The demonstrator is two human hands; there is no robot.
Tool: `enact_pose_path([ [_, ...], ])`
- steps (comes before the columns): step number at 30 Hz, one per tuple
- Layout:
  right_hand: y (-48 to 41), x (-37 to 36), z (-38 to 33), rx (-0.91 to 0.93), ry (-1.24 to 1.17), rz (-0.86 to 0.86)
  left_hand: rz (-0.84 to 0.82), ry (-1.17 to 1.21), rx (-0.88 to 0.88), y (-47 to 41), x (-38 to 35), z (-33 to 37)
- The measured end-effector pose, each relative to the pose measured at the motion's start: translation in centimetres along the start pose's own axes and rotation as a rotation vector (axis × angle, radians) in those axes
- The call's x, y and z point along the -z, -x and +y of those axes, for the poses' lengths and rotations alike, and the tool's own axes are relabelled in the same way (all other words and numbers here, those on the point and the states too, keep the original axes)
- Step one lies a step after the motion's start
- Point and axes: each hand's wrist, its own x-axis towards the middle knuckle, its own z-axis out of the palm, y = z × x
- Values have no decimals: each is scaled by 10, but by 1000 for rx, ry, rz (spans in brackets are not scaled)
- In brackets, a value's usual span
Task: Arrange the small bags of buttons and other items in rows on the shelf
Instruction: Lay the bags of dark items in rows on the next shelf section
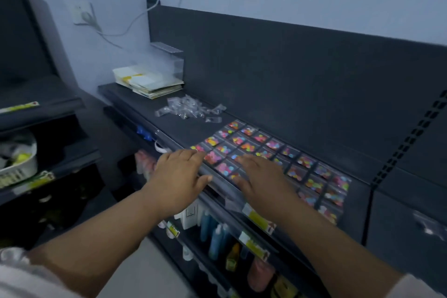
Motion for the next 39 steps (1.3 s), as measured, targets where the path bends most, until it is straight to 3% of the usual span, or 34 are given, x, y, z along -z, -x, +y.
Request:
enact_pose_path([
  [18,-209,-49,15,40,-159,4,16,-9,269,-130,-13,-125],
  [27,-294,-77,2,-114,-285,-40,11,72,305,-202,-34,-196],
  [39,-399,-136,-27,-507,-356,-9,-109,160,208,-311,-77,-320],
])
